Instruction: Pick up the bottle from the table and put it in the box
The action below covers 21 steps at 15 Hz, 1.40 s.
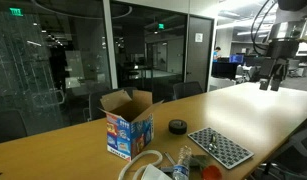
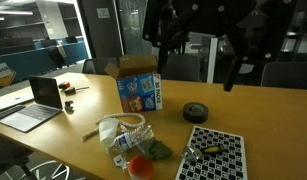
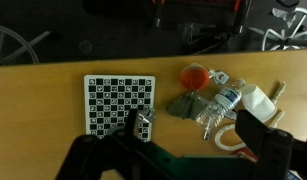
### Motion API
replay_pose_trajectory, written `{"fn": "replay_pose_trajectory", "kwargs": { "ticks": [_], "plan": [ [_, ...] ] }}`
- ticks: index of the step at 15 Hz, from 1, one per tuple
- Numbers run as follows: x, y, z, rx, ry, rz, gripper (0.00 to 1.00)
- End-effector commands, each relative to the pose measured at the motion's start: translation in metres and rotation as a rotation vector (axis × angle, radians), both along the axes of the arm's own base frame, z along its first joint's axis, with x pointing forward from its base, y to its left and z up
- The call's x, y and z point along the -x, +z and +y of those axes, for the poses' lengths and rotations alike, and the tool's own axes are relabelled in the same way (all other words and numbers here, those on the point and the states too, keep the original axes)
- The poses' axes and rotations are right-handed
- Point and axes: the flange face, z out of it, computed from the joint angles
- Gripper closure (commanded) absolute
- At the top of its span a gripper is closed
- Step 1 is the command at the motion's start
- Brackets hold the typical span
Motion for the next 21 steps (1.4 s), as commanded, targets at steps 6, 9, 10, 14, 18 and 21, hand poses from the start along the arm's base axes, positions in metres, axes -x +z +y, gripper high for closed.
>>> {"fn": "replay_pose_trajectory", "kwargs": {
  "ticks": [6,9,10,14,18,21],
  "plan": [
    [-0.001,0.009,-0.002,0.005,-0.003,-0.018,0.00],
    [-0.005,0.006,0.002,0.021,-0.038,-0.006,0.00],
    [-0.007,0.003,0.006,0.048,-0.058,0.012,0.00],
    [-0.024,-0.009,0.049,0.074,-0.171,0.075,0.00],
    [-0.063,-0.027,0.119,0.101,-0.372,0.155,0.00],
    [-0.095,-0.039,0.170,0.068,-0.538,0.142,0.00]
  ]
}}
